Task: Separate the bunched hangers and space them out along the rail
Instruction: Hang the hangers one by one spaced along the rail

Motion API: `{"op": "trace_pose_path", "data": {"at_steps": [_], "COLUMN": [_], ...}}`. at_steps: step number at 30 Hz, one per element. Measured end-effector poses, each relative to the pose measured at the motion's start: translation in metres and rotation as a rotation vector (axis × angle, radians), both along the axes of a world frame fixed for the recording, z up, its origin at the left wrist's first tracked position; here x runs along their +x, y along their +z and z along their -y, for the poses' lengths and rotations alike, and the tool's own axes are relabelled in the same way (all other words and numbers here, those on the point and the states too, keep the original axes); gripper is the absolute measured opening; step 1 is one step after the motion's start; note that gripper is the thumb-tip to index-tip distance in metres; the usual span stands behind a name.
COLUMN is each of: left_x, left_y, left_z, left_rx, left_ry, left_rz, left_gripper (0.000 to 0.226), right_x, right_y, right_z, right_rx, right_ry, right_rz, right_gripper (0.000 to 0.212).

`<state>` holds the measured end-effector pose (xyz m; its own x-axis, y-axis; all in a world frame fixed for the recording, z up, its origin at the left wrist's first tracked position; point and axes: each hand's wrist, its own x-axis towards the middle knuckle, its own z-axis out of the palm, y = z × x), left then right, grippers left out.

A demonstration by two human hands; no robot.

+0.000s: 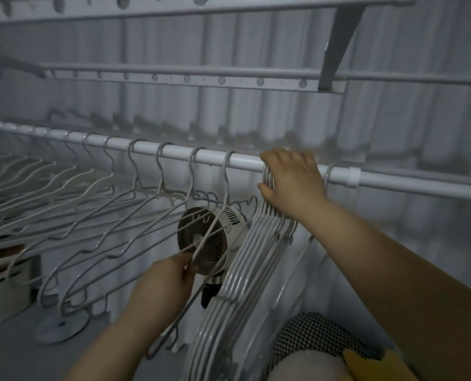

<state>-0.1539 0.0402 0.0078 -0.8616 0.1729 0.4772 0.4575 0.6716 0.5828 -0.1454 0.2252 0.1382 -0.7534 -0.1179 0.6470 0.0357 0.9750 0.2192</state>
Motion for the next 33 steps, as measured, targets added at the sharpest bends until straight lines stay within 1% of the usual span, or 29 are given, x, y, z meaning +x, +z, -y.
{"op": "trace_pose_path", "data": {"at_steps": [8,11,13,15,17,19,20,22,23,25,27,28,30,32,33], "left_x": [0.004,0.002,0.004,0.006,0.009,0.013,0.017,0.029,0.033,0.039,0.044,0.046,0.048,0.048,0.049], "left_y": [0.003,0.003,0.004,0.007,0.01,0.013,0.015,0.019,0.018,0.015,0.012,0.012,0.011,0.012,0.013], "left_z": [-0.007,-0.009,-0.012,-0.013,-0.013,-0.016,-0.019,-0.028,-0.034,-0.044,-0.051,-0.052,-0.053,-0.054,-0.055], "left_rx": [-0.05,-0.078,-0.083,-0.015,0.101,0.176,0.222,0.321,0.355,0.375,0.329,0.296,0.258,0.313,0.348], "left_ry": [-0.01,0.019,0.054,0.049,0.003,-0.094,-0.155,-0.264,-0.302,-0.339,-0.382,-0.405,-0.432,-0.465,-0.5], "left_rz": [-0.02,-0.027,-0.064,-0.126,-0.243,-0.376,-0.399,-0.293,-0.214,-0.1,0.006,0.067,0.211,0.383,0.461], "left_gripper": [0.028,0.028,0.029,0.039,0.044,0.046,0.046,0.033,0.032,0.041,0.051,0.056,0.065,0.066,0.059], "right_x": [0.001,0.002,0.005,0.009,0.012,0.016,0.017,0.02,0.02,0.022,0.025,0.027,0.035,0.048,0.055], "right_y": [0.001,0.001,0.001,0.0,-0.004,-0.006,-0.007,-0.008,-0.009,-0.012,-0.02,-0.024,-0.034,-0.046,-0.054], "right_z": [-0.008,-0.009,-0.011,-0.012,-0.015,-0.017,-0.018,-0.019,-0.02,-0.021,-0.025,-0.028,-0.033,-0.036,-0.038], "right_rx": [-0.019,-0.029,-0.041,-0.047,-0.039,-0.022,-0.019,-0.029,-0.041,-0.065,-0.04,-0.06,-0.17,-0.294,-0.348], "right_ry": [0.065,0.068,0.071,0.06,0.033,0.028,0.028,0.023,0.022,0.05,0.094,0.114,0.122,0.14,0.138], "right_rz": [0.003,0.01,0.013,0.011,0.003,-0.02,-0.027,-0.033,-0.037,-0.086,-0.216,-0.301,-0.441,-0.553,-0.579], "right_gripper": [0.051,0.053,0.057,0.061,0.064,0.064,0.063,0.063,0.062,0.059,0.057,0.055,0.048,0.044,0.045]}}
